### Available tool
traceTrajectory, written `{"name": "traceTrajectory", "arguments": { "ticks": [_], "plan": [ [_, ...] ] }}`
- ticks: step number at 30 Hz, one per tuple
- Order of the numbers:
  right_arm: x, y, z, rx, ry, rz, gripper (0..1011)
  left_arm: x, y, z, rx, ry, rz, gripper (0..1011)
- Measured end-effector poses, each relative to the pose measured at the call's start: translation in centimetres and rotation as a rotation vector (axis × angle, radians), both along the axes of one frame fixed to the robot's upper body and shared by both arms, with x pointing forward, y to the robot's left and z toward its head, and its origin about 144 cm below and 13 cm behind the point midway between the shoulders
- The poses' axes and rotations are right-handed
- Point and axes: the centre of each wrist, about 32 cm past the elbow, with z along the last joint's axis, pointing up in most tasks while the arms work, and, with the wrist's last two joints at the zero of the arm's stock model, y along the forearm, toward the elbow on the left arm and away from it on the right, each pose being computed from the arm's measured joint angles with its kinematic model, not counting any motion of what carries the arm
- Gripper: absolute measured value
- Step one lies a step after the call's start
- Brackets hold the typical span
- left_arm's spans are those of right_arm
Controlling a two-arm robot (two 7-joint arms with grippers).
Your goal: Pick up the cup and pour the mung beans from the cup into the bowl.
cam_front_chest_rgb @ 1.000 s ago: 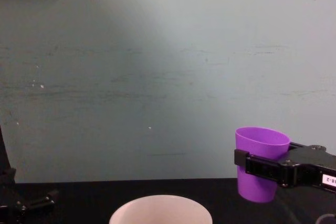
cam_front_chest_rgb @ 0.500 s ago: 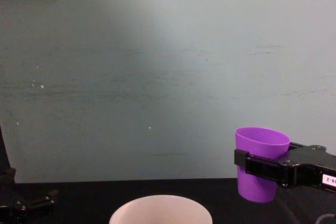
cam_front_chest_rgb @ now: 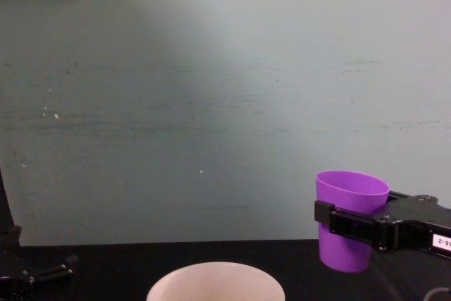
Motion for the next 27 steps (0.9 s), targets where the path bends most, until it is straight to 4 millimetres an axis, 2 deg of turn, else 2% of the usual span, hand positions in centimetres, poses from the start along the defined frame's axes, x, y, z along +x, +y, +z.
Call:
{"name": "traceTrajectory", "arguments": {
  "ticks": [8, 12, 18, 27],
  "plan": [
    [0.0, 0.0, 0.0, -0.004, -0.001, 0.002, 723, 0.0, 0.0, 0.0, 0.000, 0.000, 0.000, 1000],
    [0.1, 0.2, 0.6, -0.062, -0.035, 0.009, 723, 0.0, 0.0, 0.0, 0.000, 0.000, 0.000, 1000],
    [-0.1, 1.0, 1.7, -0.198, -0.109, 0.008, 723, 0.0, 0.0, 0.0, 0.000, 0.000, 0.000, 1000],
    [0.4, 3.3, 4.3, -0.511, -0.205, 0.045, 723, 0.0, 0.0, 0.0, 0.000, 0.000, 0.000, 1000]
  ]
}}
